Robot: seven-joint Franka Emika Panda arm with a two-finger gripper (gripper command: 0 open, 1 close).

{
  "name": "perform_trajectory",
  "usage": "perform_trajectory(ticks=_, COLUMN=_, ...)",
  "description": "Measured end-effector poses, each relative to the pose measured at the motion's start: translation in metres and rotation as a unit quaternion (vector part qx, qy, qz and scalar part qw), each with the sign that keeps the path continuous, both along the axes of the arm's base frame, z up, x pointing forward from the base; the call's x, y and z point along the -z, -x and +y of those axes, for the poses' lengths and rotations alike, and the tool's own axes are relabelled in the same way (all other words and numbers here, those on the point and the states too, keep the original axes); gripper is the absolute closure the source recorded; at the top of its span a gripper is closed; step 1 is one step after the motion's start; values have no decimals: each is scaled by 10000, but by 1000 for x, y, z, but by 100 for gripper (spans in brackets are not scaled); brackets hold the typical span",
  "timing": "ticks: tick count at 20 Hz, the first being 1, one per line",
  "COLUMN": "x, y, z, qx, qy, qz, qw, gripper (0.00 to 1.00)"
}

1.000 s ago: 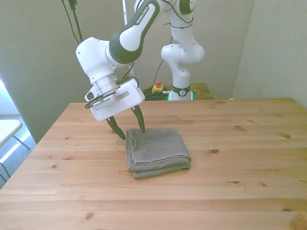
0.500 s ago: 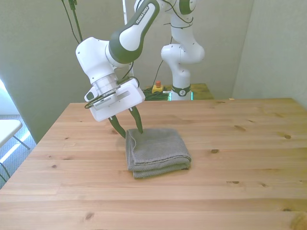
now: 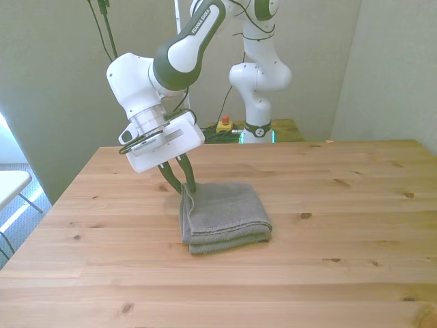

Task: Unfold the towel

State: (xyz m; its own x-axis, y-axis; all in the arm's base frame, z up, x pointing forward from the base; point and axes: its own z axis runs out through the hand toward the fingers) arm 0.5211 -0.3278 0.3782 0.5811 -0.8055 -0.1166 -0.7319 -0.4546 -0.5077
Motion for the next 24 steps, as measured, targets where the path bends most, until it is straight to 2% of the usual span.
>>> perform_trajectory(ticks=5, x=-11, y=4, z=0, qx=-62, qy=-7, qz=-123, qw=9999, gripper=100)
perform_trajectory(ticks=10, x=-59, y=8, z=25, qx=-298, qy=53, qz=-480, qw=9984, gripper=100)
perform_trajectory(ticks=15, x=-104, y=4, z=81, qx=-805, qy=254, qz=-800, qw=9932, gripper=100)
perform_trajectory(ticks=24, x=-119, y=-26, z=173, qx=-1522, qy=778, qz=-1011, qw=9801, gripper=100)
